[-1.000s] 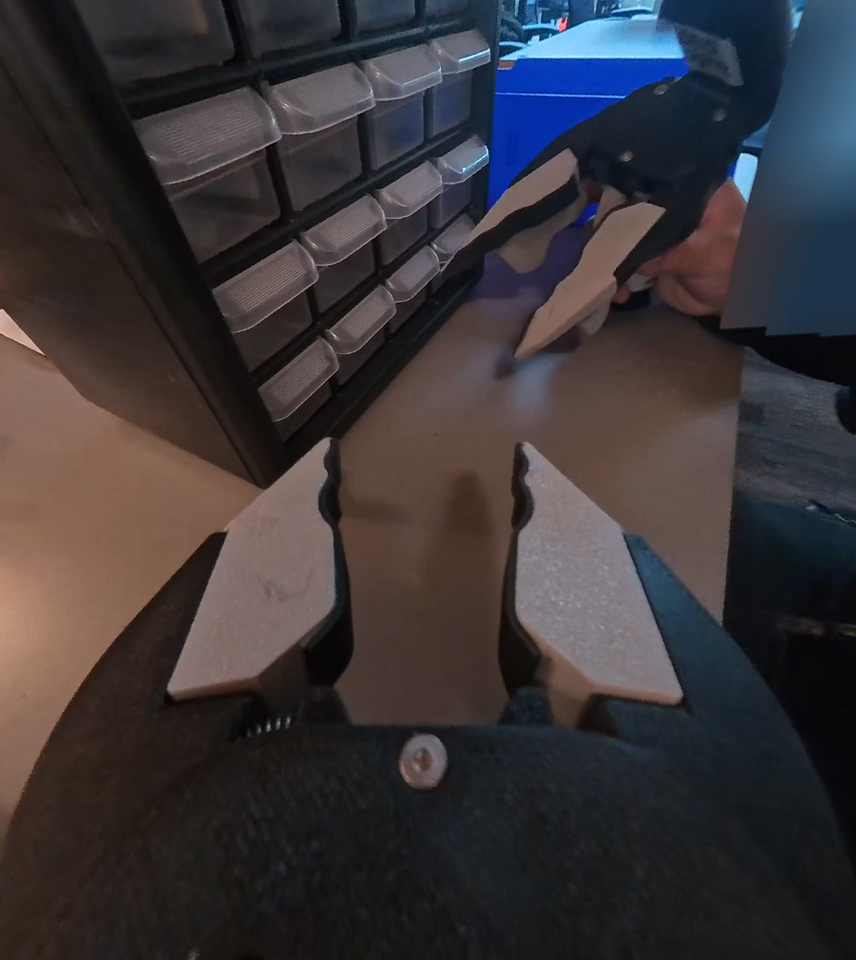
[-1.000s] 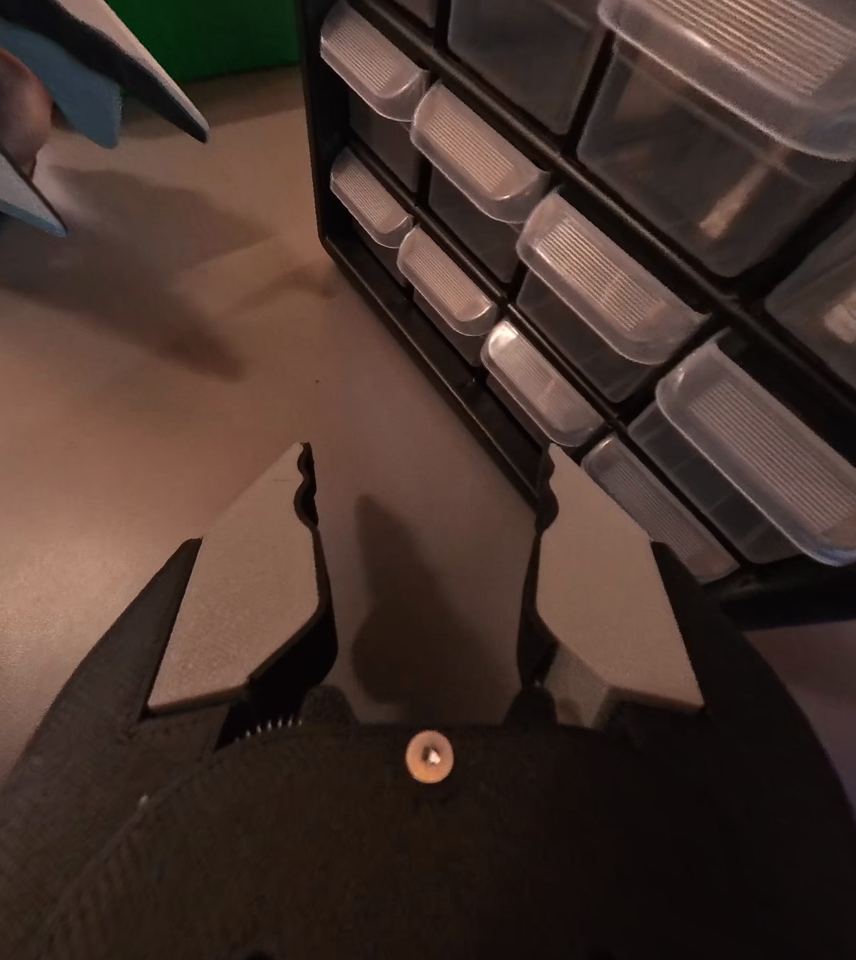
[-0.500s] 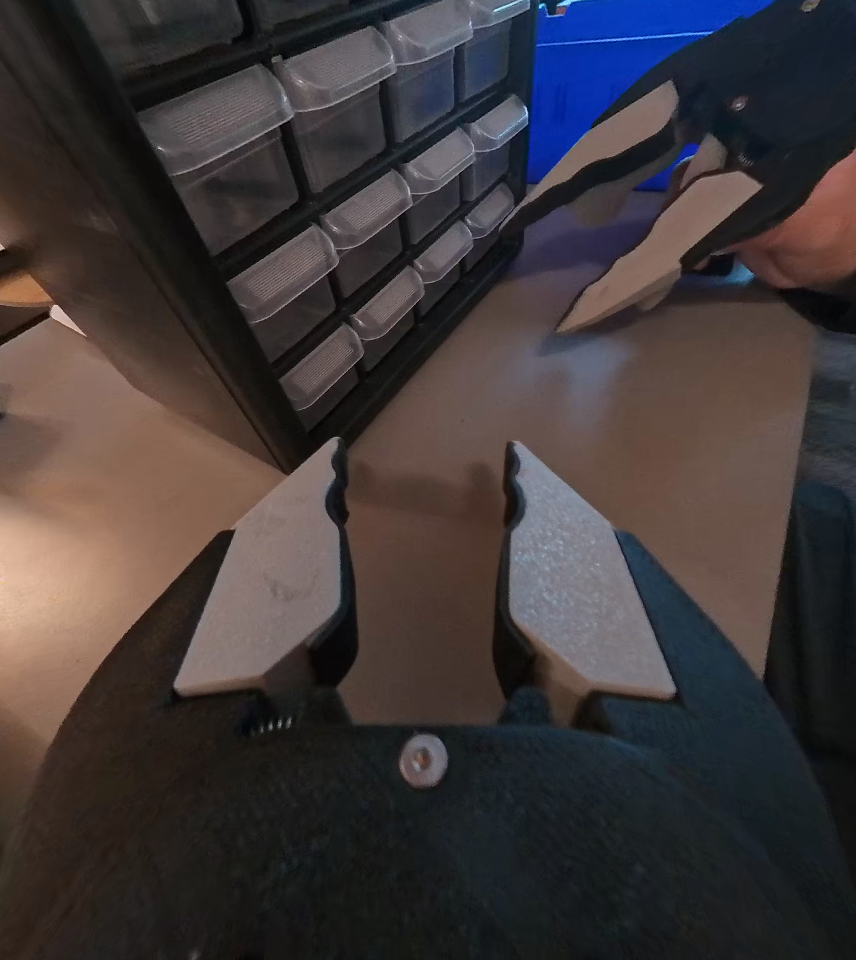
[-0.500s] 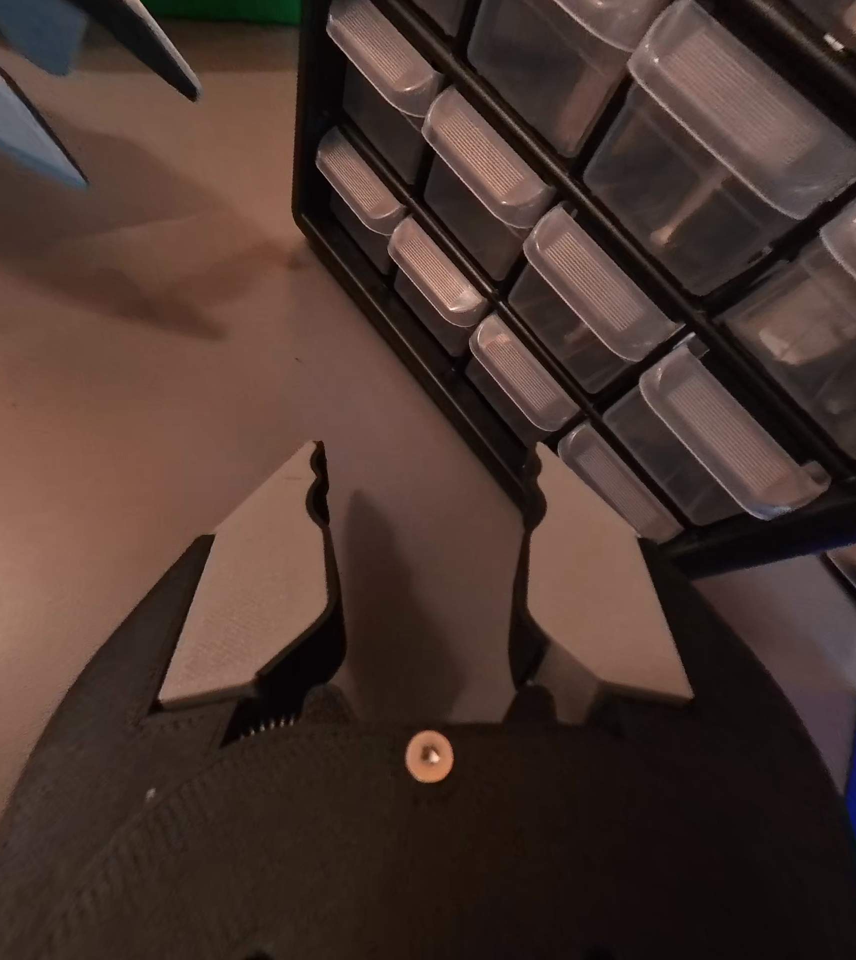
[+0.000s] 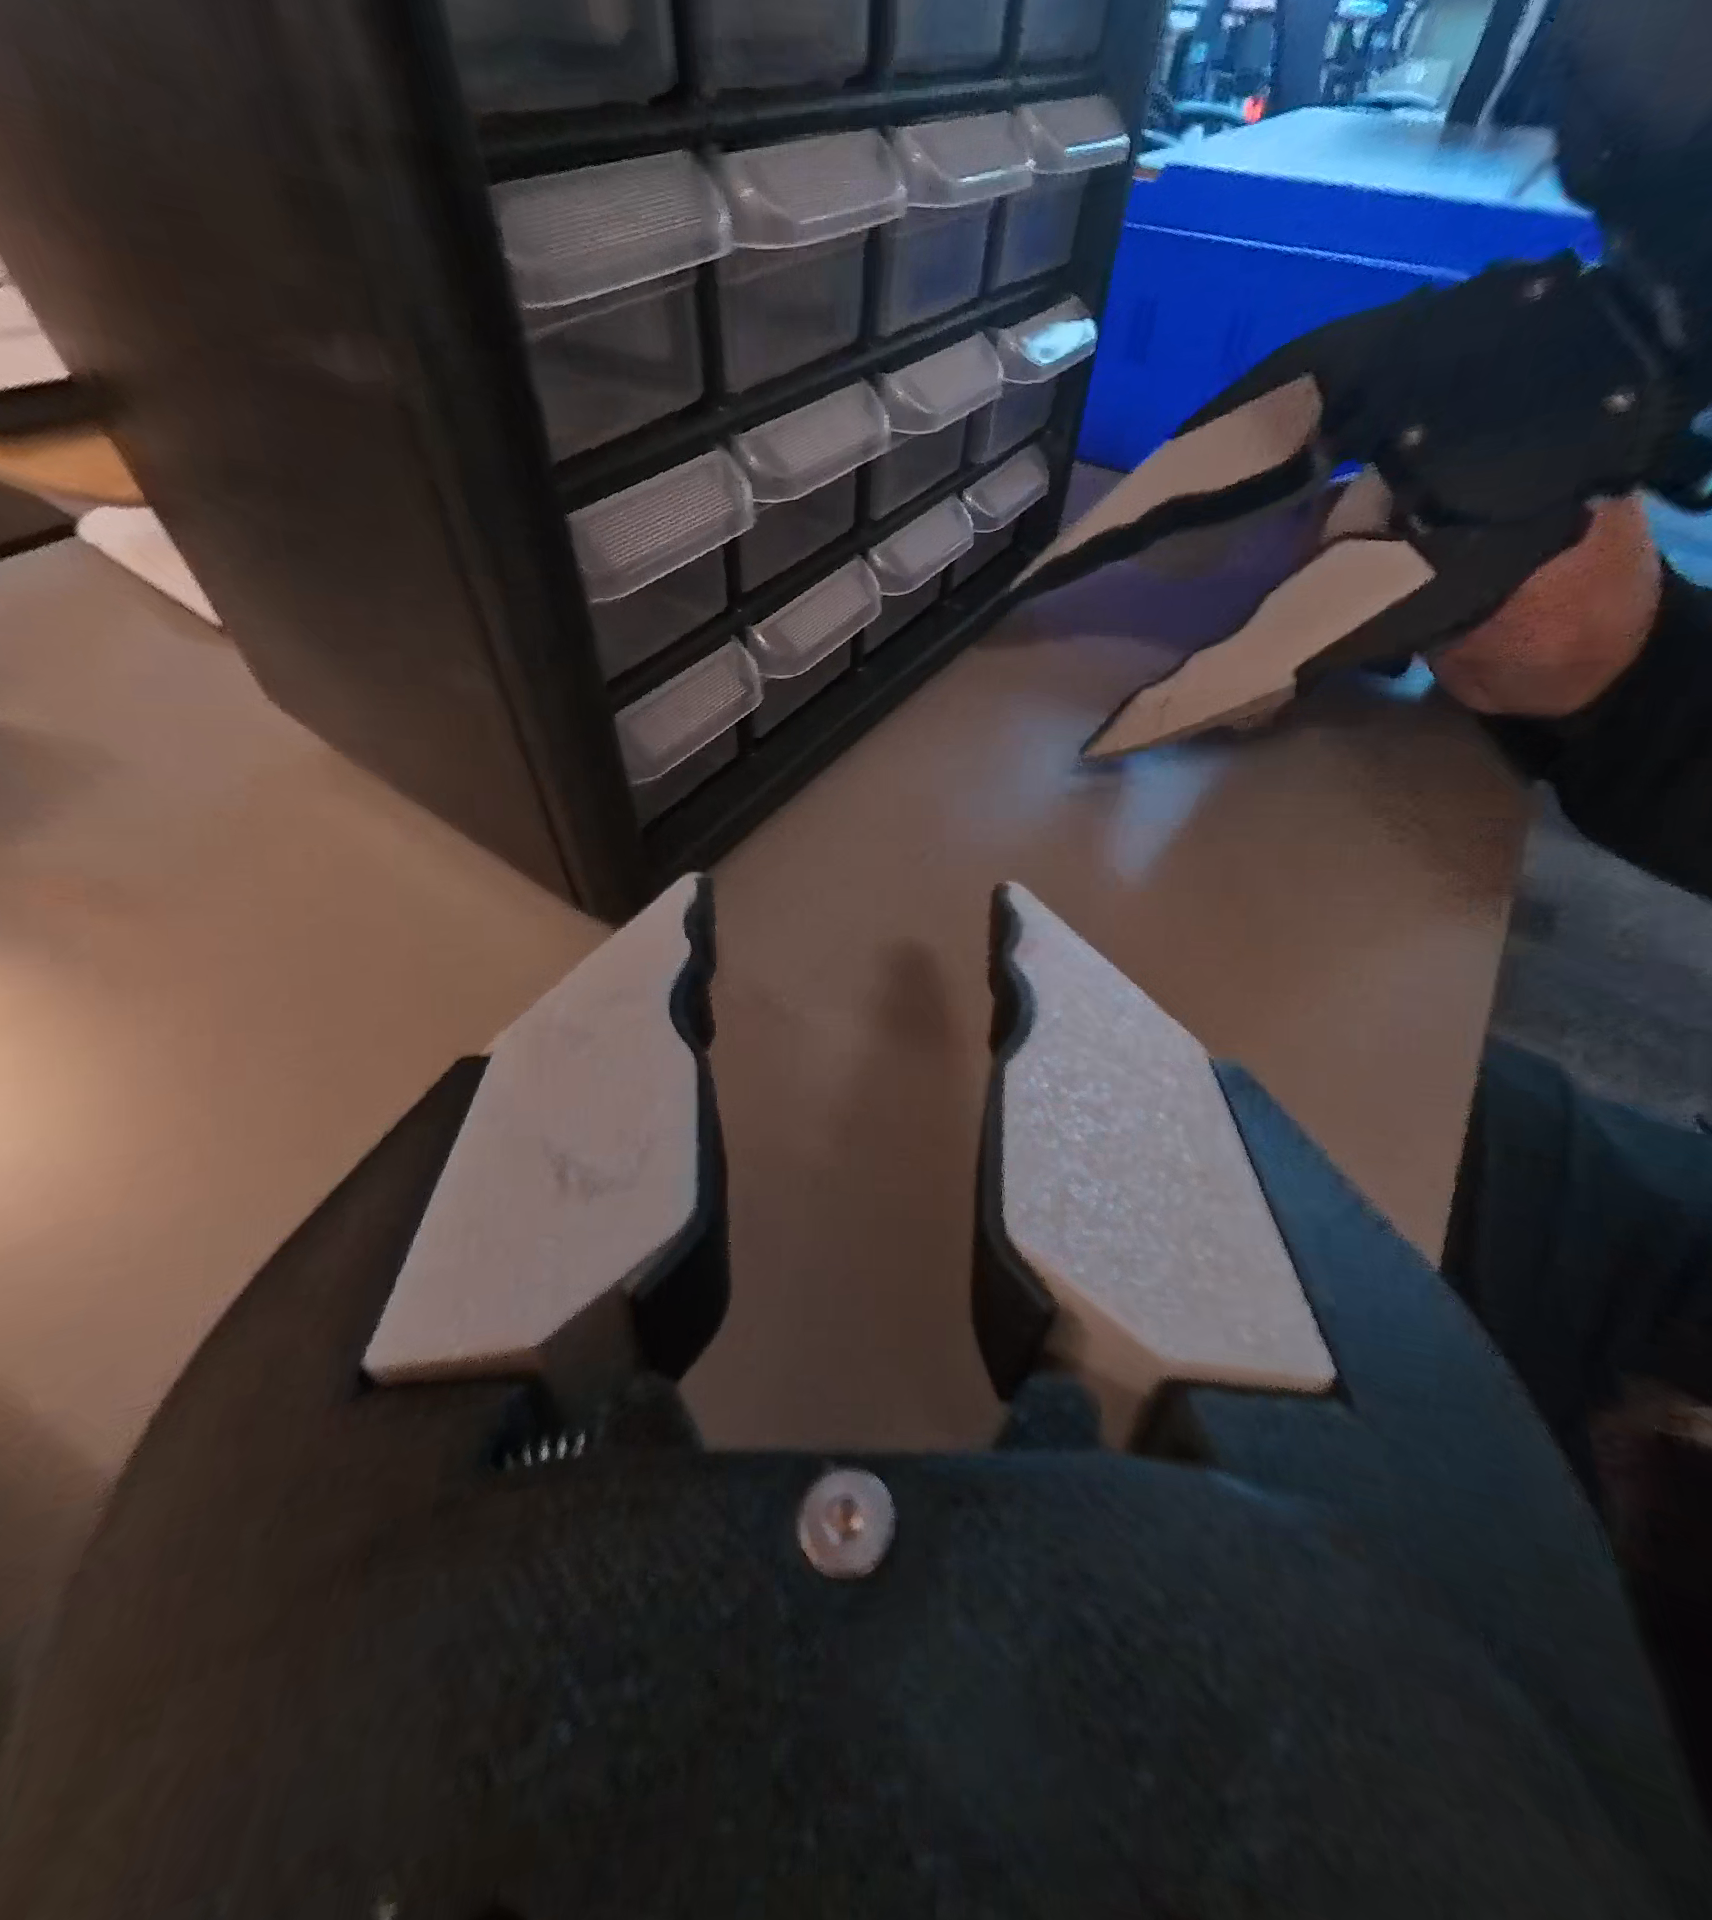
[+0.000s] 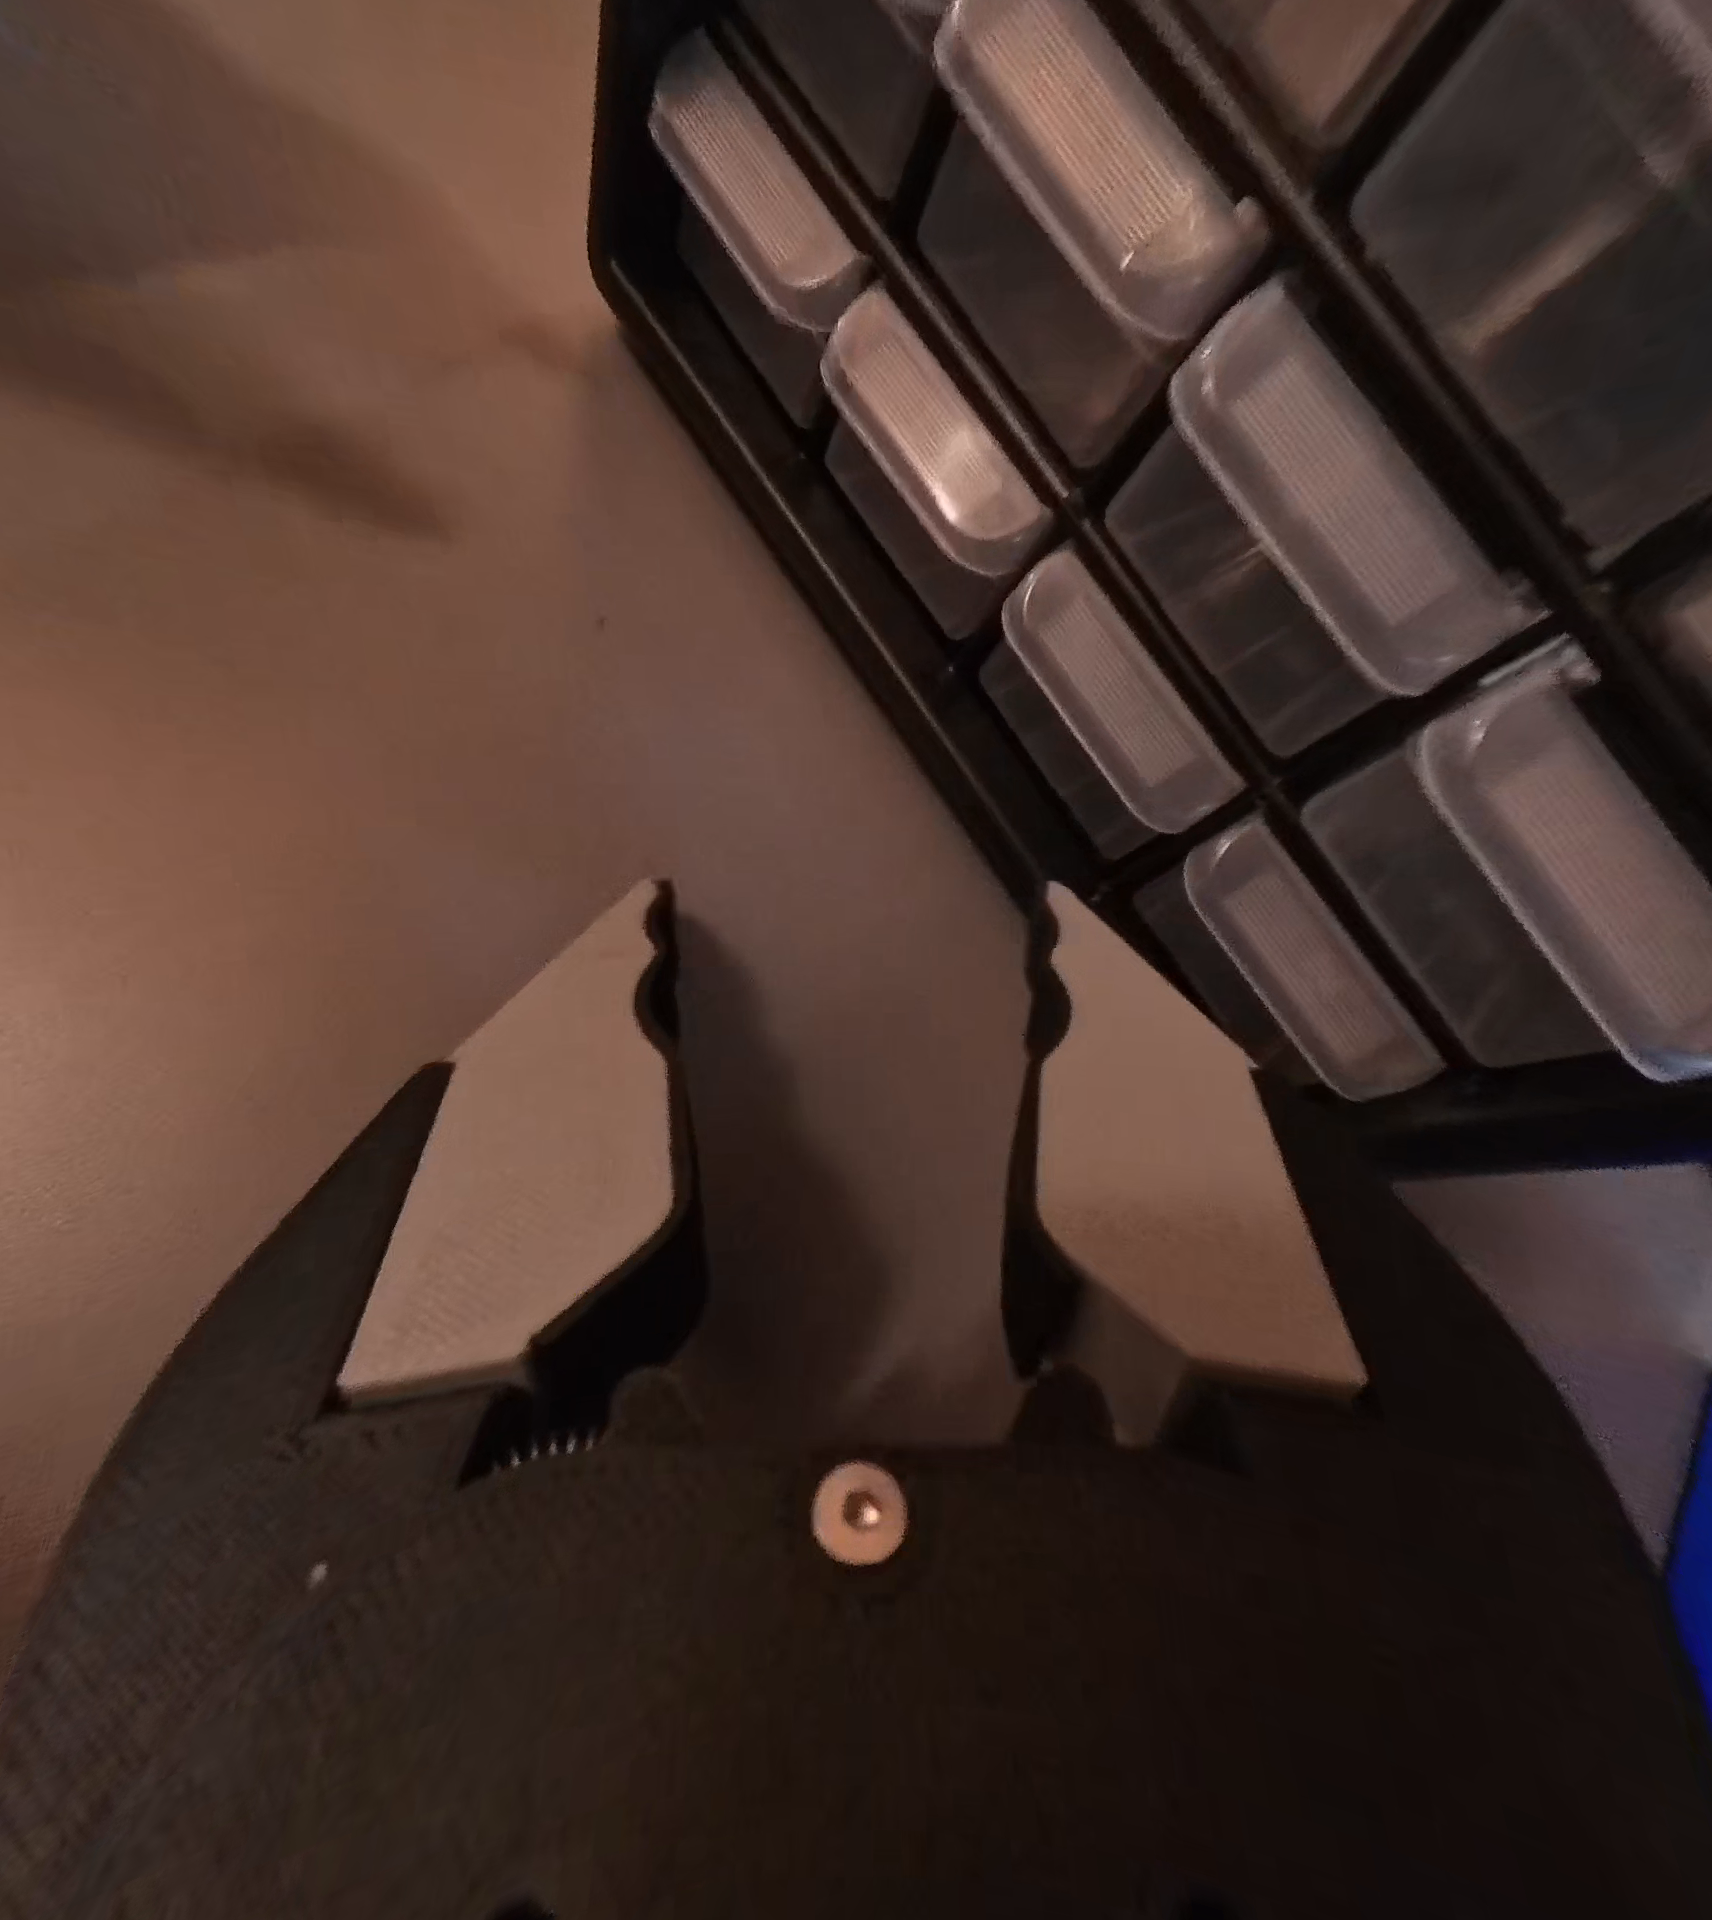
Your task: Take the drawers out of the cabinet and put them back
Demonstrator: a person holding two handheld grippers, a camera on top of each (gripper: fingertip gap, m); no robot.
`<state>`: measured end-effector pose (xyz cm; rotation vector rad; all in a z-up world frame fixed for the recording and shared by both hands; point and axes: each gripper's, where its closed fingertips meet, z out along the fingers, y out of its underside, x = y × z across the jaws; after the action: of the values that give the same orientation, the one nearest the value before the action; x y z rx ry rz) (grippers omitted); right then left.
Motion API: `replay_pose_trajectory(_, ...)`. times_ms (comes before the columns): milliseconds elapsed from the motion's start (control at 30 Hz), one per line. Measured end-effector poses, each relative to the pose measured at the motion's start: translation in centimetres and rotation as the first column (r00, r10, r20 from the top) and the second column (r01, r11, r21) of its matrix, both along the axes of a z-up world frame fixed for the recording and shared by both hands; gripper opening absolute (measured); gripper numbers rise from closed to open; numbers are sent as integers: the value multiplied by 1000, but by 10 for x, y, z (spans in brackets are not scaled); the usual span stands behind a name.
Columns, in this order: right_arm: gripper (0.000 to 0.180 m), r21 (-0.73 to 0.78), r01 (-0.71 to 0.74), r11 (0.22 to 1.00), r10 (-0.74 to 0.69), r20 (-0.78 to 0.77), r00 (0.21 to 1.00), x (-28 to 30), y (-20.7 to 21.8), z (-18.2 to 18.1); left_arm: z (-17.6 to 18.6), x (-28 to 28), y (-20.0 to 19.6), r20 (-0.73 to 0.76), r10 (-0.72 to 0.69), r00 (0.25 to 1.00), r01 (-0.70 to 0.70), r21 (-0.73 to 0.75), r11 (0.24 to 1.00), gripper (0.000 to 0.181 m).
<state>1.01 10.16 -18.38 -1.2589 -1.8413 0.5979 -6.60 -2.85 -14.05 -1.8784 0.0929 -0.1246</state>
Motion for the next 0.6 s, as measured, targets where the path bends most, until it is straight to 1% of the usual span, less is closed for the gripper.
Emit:
replay_pose_trajectory(33,58,-33,-21,999,20,-33,999,-1,-5,6,1,-1,-2,32,9,999,-9,1,1000,48)
replay_pose_trajectory(67,55,-78,-52,996,48,-52,998,-1,-13,10,1,-2,-5,60,7,998,-7,-2,1000,48)
replay_pose_trajectory(133,57,-123,-72,990,65,-55,996,-1,-15,10,2,-5,-6,132,-4,991,4,1,1000,47)
replay_pose_trajectory(167,59,-153,-77,985,71,-44,997,-2,-16,8,2,-3,-6,162,-31,986,31,4,1000,48)
replay_pose_trajectory(200,63,-184,-81,980,75,-37,996,-2,-16,7,4,-2,-7,172,-39,984,38,12,999,48)
replay_pose_trajectory(233,63,-198,-69,978,62,-43,997,-3,-13,8,6,-2,-8,157,-41,987,37,28,999,40)
replay_pose_trajectory(300,60,-221,-35,975,27,-43,999,-5,-6,8,9,6,-8,85,-73,994,68,57,996,18)
replay_pose_trajectory(367,62,-237,-22,971,13,-37,999,-8,-3,7,3,7,-4,36,-66,997,65,21,998,36)
replay_pose_trajectory(433,69,-228,-16,974,13,-15,1000,-9,-5,4,-4,5,-1,54,-58,997,60,-32,998,54)
replay_pose_trajectory(500,69,-154,-4,988,2,-14,1000,-6,-5,2,-3,4,-1,67,-54,996,55,-23,998,52)
replay_pose_trajectory(533,67,-107,3,994,-5,-20,1000,-5,-4,2,-1,3,-2,59,-44,997,45,-11,999,48)
replay_pose_trajectory(600,67,-36,-3,999,3,-13,1000,-3,-8,0,-1,5,-3,18,-33,999,33,-10,999,49)
